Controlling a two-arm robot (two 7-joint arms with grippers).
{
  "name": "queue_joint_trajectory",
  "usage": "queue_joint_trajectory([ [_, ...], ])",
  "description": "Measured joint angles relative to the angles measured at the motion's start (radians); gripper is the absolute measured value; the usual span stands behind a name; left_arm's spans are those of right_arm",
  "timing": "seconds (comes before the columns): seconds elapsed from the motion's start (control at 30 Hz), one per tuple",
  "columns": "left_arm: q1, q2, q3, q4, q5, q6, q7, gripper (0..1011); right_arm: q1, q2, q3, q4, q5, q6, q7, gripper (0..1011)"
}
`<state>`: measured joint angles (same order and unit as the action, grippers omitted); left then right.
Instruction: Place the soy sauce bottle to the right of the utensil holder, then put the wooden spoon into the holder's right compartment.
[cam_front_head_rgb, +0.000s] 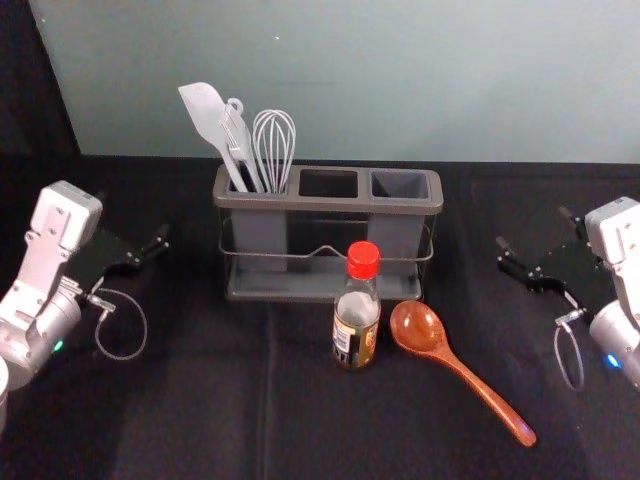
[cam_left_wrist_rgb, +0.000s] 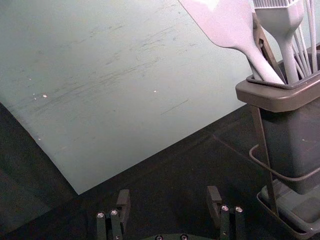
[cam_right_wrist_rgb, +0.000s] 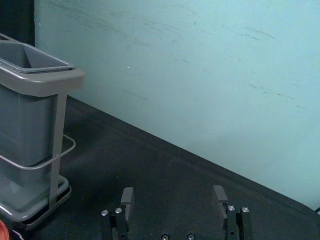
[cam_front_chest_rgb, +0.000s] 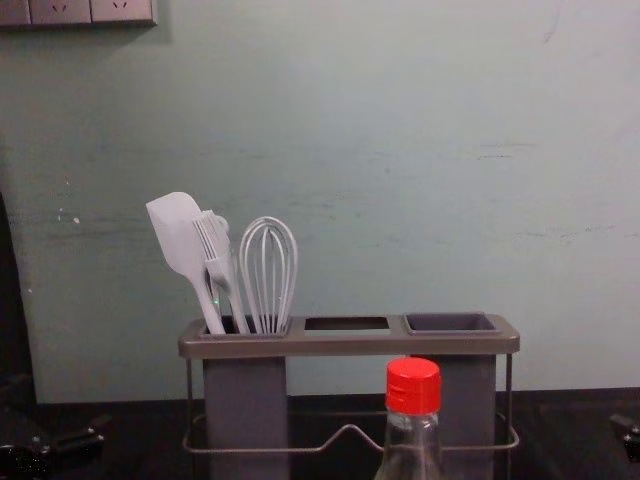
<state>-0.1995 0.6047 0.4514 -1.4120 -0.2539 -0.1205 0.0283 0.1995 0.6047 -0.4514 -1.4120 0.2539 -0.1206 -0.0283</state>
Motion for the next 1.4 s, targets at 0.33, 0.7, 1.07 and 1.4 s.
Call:
queue_joint_trajectory([
  [0.33, 0.000, 0.000, 0.000, 0.000, 0.000, 0.000, 0.000, 1005, 0.000, 0.000, 0.000, 0.000, 0.000, 0.000, 0.000, 1004],
  [0.7, 0.000, 0.000, 0.000, 0.000, 0.000, 0.000, 0.000, 1005, 0.000, 0.000, 0.000, 0.000, 0.000, 0.000, 0.000, 1004],
  [1.07, 0.000, 0.000, 0.000, 0.000, 0.000, 0.000, 0.000, 1005, 0.000, 0.000, 0.000, 0.000, 0.000, 0.000, 0.000, 1004],
  [1.4, 0.000, 0.000, 0.000, 0.000, 0.000, 0.000, 0.000, 1005, -0.031, 0.011, -0.002, -0.036, -0.048, 0.006, -0.008, 1004],
])
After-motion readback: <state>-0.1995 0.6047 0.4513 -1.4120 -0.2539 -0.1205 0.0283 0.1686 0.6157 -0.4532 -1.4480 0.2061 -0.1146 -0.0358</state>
